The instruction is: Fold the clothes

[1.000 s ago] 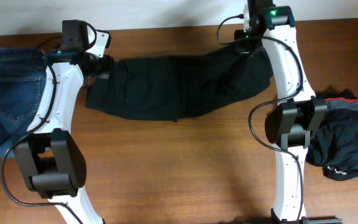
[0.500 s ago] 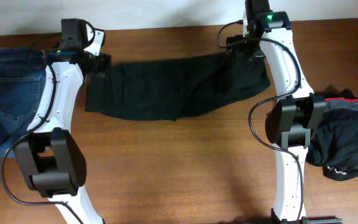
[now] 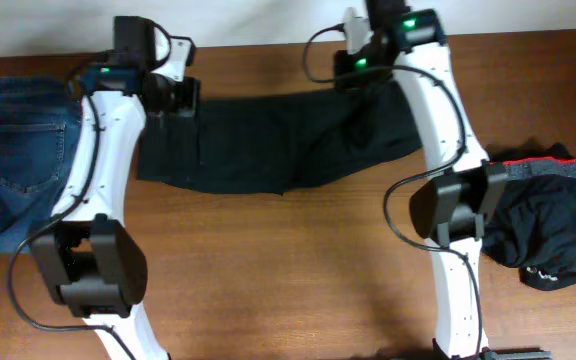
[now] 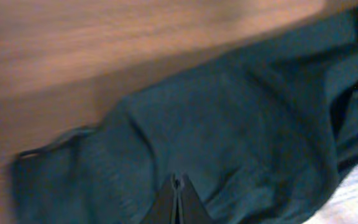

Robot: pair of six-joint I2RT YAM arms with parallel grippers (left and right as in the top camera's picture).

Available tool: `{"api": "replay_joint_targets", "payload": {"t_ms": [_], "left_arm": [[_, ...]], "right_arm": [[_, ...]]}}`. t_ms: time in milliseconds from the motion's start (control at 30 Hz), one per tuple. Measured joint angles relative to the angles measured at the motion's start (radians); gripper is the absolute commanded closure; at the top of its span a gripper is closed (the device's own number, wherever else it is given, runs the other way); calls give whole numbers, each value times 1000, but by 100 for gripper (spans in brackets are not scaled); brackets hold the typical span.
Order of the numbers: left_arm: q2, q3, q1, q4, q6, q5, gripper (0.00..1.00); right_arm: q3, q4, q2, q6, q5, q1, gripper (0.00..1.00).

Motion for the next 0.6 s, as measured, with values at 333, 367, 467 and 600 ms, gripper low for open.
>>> {"api": "replay_joint_targets", "payload": {"t_ms": [333, 367, 467, 600], "left_arm": [[93, -13, -44, 10, -13, 19, 99], [103, -13, -44, 10, -16, 19, 100], [140, -13, -44, 14, -26, 21, 99], [188, -14, -44, 20, -29, 8, 99]], "right_arm": [[-85, 120, 66, 73, -32, 114, 96], [-117, 146, 80, 84, -36, 118, 96], [-158, 180, 92, 92, -37, 120, 96], [-225, 254, 94, 106, -44, 122, 96]]}}
